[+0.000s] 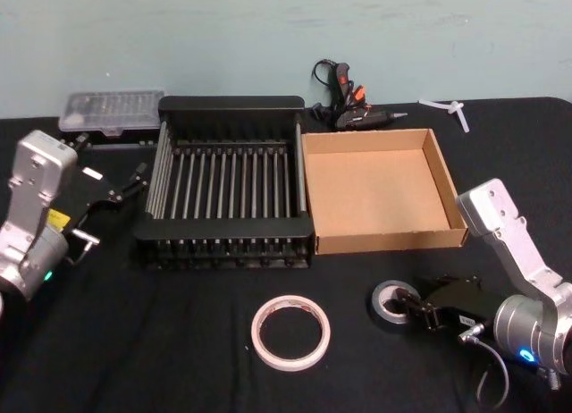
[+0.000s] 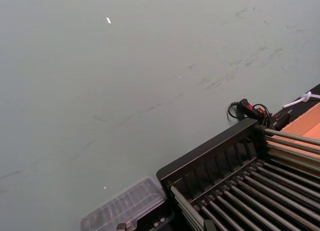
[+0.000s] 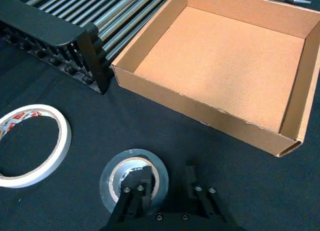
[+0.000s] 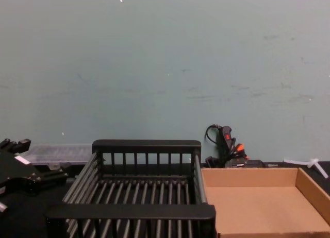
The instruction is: Pick up the white tape and place it into the black box , Pick up the silver tape and place it into the brown box.
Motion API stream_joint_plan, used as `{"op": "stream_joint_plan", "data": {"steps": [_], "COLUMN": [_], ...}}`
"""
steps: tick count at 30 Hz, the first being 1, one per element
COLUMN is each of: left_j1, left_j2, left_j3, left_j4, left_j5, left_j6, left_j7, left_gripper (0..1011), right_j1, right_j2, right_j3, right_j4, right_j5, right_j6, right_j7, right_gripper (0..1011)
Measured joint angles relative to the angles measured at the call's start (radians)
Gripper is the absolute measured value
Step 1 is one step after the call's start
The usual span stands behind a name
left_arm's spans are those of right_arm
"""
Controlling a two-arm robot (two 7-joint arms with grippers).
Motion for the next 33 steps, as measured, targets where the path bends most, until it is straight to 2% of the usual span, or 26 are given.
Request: {"op": "stream_joint_plan", "data": {"steps": [1,2,7,9,19,33], "left_j1": [0.0,0.0,0.0,0.0,0.0,0.0], "left_j2": [0.0,0.0,0.0,0.0,0.0,0.0], "left_j3": [0.0,0.0,0.0,0.0,0.0,0.0], "left_j4": [0.0,0.0,0.0,0.0,0.0,0.0], "left_j5": [0.0,0.0,0.0,0.0,0.0,0.0], "left_j6": [0.0,0.0,0.0,0.0,0.0,0.0], "left_j7": [0.0,0.0,0.0,0.0,0.0,0.0], "left_gripper": [1001,1001,1001,1001,1001,1002], "right_j1": [0.0,0.0,0.0,0.0,-0.001,-0.017], "right_j2": [0.0,0.0,0.0,0.0,-0.001,-0.007], "right_j3": [0.0,0.0,0.0,0.0,0.002,0.045], "right_j4": [0.0,0.0,0.0,0.0,0.0,-0.046], "right_j5": [0.0,0.0,0.001,0.001,0.001,-0.002], "right_j6": [0.0,0.0,0.0,0.0,-0.001,-0.041], "right_j7": [0.0,0.0,-0.001,0.0,0.001,0.042], "right_gripper": [398,387,202,174,162,162]}}
